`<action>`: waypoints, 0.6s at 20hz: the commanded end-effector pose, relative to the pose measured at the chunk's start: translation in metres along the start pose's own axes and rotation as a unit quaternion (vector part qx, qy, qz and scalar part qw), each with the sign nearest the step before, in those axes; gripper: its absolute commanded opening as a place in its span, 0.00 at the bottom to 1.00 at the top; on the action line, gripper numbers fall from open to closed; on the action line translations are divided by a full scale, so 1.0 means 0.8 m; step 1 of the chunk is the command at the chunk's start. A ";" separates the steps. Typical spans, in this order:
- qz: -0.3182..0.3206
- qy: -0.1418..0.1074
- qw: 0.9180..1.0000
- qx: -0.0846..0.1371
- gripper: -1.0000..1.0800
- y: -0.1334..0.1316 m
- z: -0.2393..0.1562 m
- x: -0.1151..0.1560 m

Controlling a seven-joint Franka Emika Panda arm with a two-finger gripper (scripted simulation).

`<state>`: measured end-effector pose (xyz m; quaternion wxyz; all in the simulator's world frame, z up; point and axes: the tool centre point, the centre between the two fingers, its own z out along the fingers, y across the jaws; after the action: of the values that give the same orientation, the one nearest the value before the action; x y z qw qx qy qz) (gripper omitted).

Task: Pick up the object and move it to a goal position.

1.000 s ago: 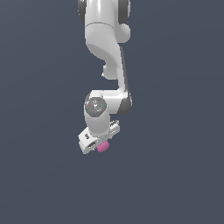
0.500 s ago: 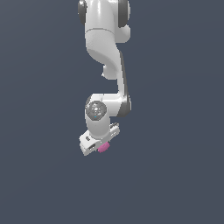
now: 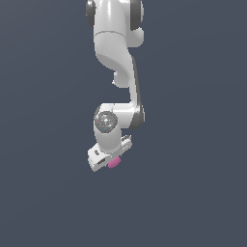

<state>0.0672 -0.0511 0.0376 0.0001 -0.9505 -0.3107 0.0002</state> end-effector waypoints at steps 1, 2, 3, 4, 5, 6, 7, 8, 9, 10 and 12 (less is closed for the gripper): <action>0.000 0.000 1.000 0.000 0.00 -0.002 -0.002 0.000; 0.000 0.000 1.000 0.000 0.00 -0.003 -0.004 0.000; 0.000 0.000 1.000 0.000 0.00 -0.005 -0.006 0.000; 0.000 0.000 1.000 0.000 0.00 -0.008 -0.008 0.000; 0.000 0.000 1.000 0.000 0.00 -0.011 -0.011 0.000; 0.000 0.000 1.000 0.000 0.00 -0.014 -0.015 0.001; 0.000 0.000 1.000 0.000 0.00 -0.018 -0.019 0.001; 0.000 0.000 1.000 0.000 0.00 -0.022 -0.023 0.001; 0.000 0.000 1.000 0.000 0.00 -0.027 -0.028 0.001; 0.000 0.000 1.000 0.000 0.00 -0.033 -0.034 0.001; 0.000 0.000 1.000 0.000 0.00 -0.045 -0.046 0.002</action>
<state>0.0507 -0.0276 0.0668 0.0000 -0.9506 -0.3105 0.0007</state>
